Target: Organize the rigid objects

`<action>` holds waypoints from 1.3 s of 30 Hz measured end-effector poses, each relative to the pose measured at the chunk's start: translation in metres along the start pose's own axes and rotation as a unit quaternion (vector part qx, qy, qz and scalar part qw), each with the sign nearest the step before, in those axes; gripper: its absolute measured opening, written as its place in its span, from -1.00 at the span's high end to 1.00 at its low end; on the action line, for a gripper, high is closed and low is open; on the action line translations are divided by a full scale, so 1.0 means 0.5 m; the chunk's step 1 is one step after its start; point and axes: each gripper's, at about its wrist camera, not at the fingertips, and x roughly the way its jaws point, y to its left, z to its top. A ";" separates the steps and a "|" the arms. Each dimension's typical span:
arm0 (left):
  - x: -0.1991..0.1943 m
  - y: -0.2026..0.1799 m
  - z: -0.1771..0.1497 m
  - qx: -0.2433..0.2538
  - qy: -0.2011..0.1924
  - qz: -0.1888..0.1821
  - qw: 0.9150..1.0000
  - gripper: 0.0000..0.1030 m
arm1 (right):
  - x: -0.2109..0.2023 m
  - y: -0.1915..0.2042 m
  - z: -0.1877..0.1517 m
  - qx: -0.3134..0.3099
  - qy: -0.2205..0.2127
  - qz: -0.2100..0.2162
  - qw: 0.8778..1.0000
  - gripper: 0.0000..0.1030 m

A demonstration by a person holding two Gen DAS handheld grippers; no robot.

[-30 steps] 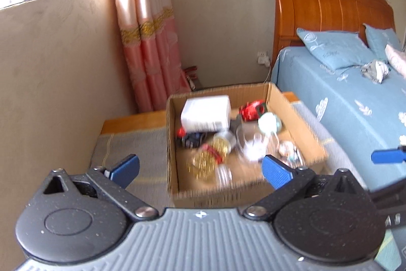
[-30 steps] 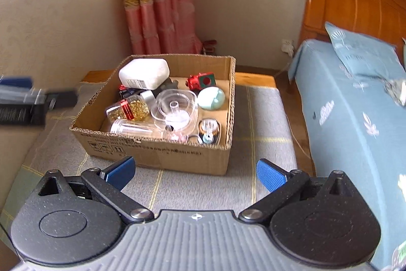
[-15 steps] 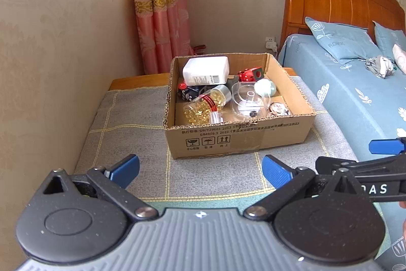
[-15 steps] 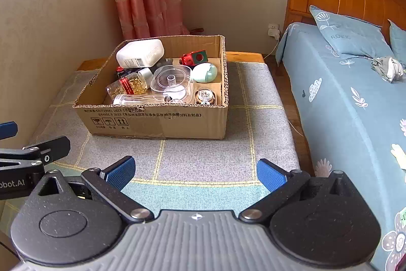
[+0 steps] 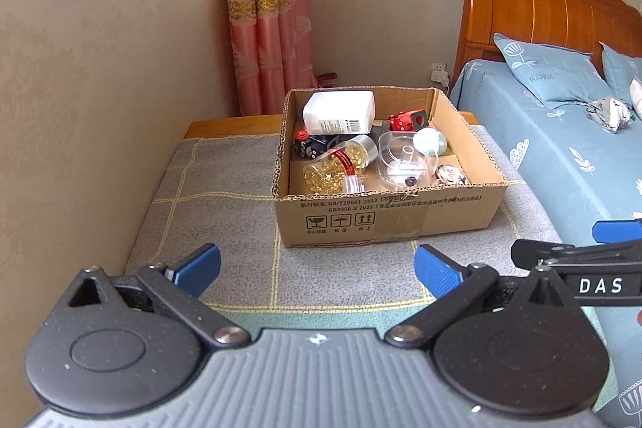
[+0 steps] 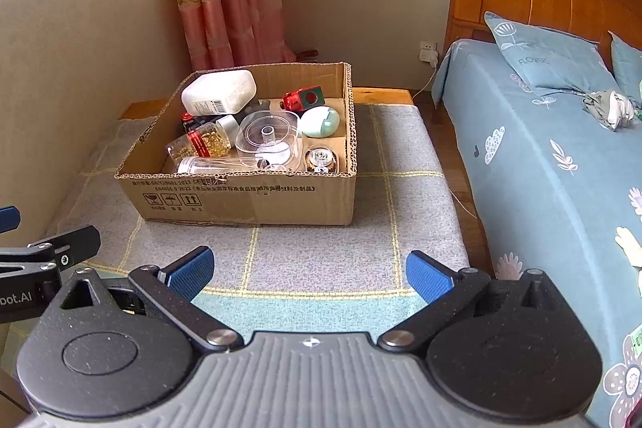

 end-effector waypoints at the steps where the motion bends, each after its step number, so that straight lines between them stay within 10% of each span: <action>1: -0.001 -0.001 0.000 0.001 0.000 0.001 1.000 -0.98 | 0.000 0.000 0.000 0.000 0.000 0.000 1.000 -1.00; 39: -0.013 -0.012 0.002 0.006 0.000 0.014 1.000 -0.98 | -0.008 0.001 -0.004 -0.006 -0.006 0.004 1.000 -1.00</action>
